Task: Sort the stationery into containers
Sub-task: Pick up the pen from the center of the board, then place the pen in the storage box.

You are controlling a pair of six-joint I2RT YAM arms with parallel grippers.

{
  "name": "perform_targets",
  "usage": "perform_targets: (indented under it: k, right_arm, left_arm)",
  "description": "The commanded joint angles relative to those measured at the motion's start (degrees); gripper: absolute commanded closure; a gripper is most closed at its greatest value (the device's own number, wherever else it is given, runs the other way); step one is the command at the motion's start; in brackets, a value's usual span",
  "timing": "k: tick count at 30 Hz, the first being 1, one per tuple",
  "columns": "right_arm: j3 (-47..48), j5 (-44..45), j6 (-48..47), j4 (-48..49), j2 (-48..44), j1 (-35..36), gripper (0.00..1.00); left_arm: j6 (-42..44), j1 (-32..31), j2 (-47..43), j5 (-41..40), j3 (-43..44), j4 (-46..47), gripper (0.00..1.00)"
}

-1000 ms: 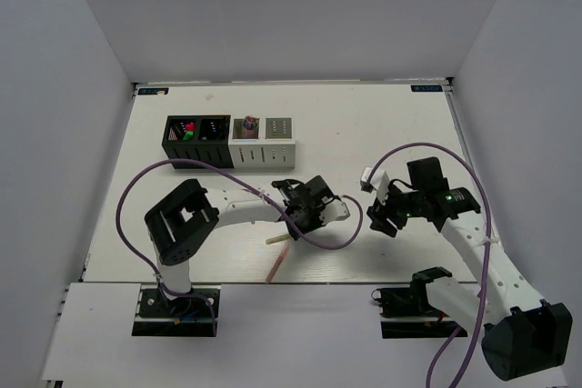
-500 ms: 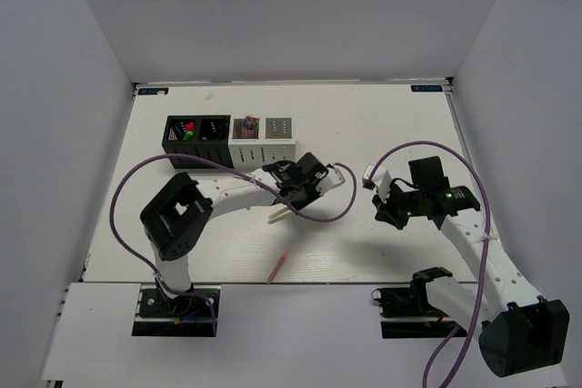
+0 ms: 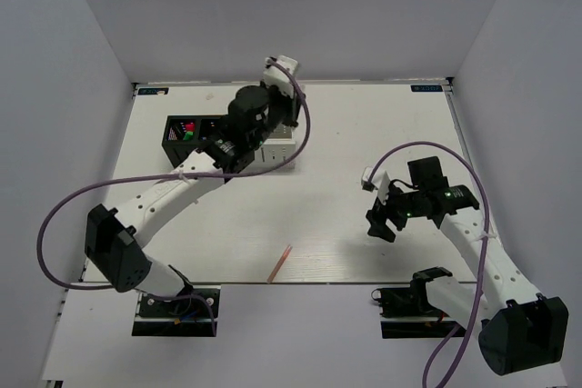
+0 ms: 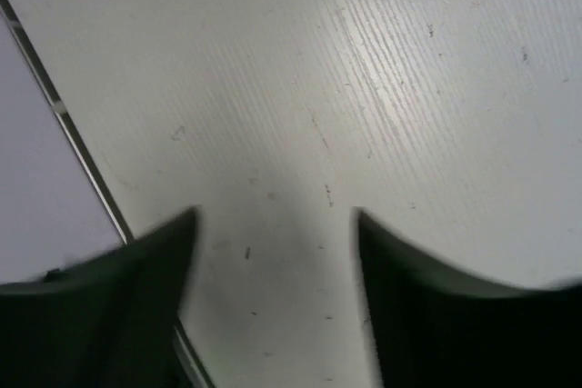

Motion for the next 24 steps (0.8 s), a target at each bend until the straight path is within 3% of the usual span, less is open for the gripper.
perform_targets:
  k: [1,4,5,7,9,10,12,13,20,24]
  right_arm:
    - [0.61,-3.20,-1.27,-0.74,0.60,-0.24,0.10]
    - [-0.36,-4.44,-2.50,-0.74,-0.45,-0.06,0.13]
    - [-0.45,-5.13,-2.85,-0.92,-0.45,-0.15,0.26]
    - [0.16,-5.58,-3.13,-1.45,0.51,-0.15,1.00]
    - [0.43,-5.67,-3.20,-1.88,0.78,-0.15,1.00]
    - [0.17,-5.75,-2.68,-1.62,1.13,-0.07,0.99]
    - [0.17,-5.49,-2.24,-0.83,1.13,0.02,0.53]
    - [0.08,-5.32,-1.98,-0.74,1.13,-0.06,0.23]
    - [-0.89,-3.74,-1.62,1.19,0.52,-0.06,0.15]
    - [-0.80,-3.38,-1.27,1.28,0.78,-0.15,0.10]
  left_arm:
    - [-5.22,4.86,2.78,-4.82,-3.35,13.62,1.00]
    - [-8.73,9.26,6.64,-4.48,-1.16,15.67,1.00]
    - [-10.14,11.27,9.00,-3.34,-0.37,16.03,1.00]
    - [-11.99,12.25,11.21,-2.98,1.04,15.69,1.00]
    - [-13.49,13.57,12.53,-2.37,1.83,15.69,1.00]
    - [-13.49,13.92,13.58,-2.36,1.75,15.69,1.00]
    - [-14.45,14.54,14.38,-1.75,1.22,15.68,1.00]
    - [-14.63,14.63,15.43,-1.66,1.13,15.77,1.00]
    - [-15.42,14.98,16.41,0.09,-2.73,17.00,1.00]
    - [-14.55,15.07,15.97,0.36,-4.67,16.30,0.55]
